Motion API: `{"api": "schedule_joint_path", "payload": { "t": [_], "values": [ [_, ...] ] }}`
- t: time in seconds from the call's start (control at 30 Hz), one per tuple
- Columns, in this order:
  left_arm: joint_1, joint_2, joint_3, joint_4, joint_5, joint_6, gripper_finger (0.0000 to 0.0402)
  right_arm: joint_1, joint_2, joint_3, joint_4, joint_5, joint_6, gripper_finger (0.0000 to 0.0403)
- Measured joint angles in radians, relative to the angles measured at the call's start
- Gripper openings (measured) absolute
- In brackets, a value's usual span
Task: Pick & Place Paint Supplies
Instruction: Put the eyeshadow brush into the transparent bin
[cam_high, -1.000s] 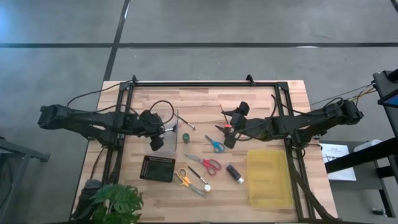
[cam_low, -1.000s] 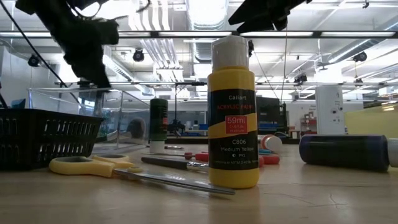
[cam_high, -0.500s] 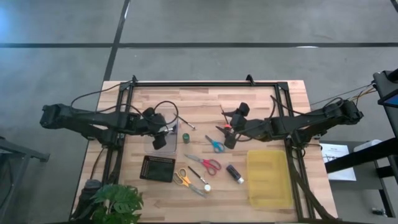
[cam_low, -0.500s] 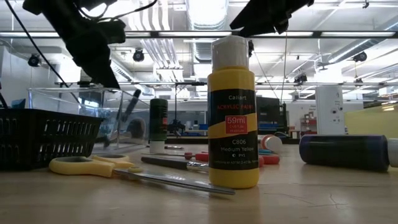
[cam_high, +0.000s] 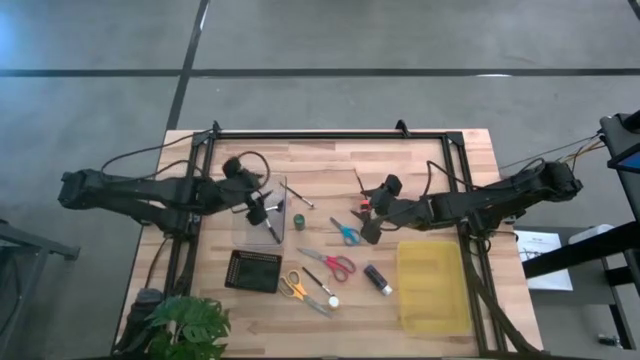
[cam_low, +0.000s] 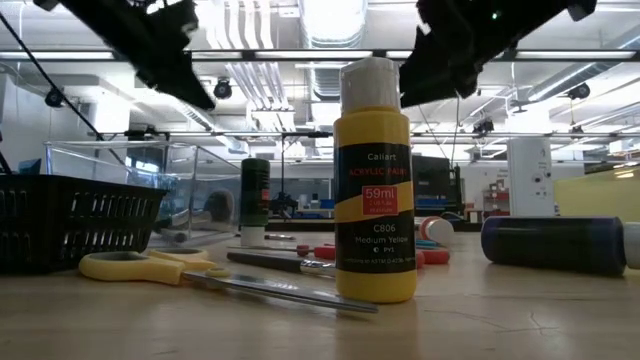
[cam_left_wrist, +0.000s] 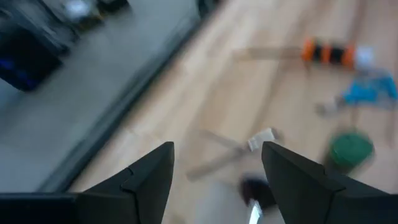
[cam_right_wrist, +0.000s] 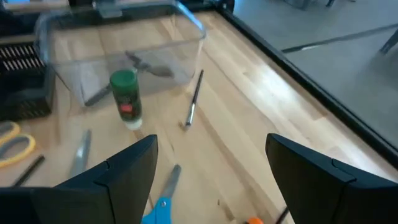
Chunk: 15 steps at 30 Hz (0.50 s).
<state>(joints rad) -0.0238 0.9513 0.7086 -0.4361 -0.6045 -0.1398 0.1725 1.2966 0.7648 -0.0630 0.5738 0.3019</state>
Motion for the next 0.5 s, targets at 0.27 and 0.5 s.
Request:
{"api": "schedule_joint_path", "payload": {
  "t": [0.27,0.5],
  "values": [
    [-0.001,-0.075,-0.001,0.142,-0.031,0.032,0.0252,-0.103,0.208,-0.001,0.143,-0.188,-0.025,0.0287],
    [-0.003,-0.071,-0.009,0.154,-0.021,0.037,0.0252,-0.190,0.373,0.000,0.338,-0.405,-0.069,0.0211]
  ]
}}
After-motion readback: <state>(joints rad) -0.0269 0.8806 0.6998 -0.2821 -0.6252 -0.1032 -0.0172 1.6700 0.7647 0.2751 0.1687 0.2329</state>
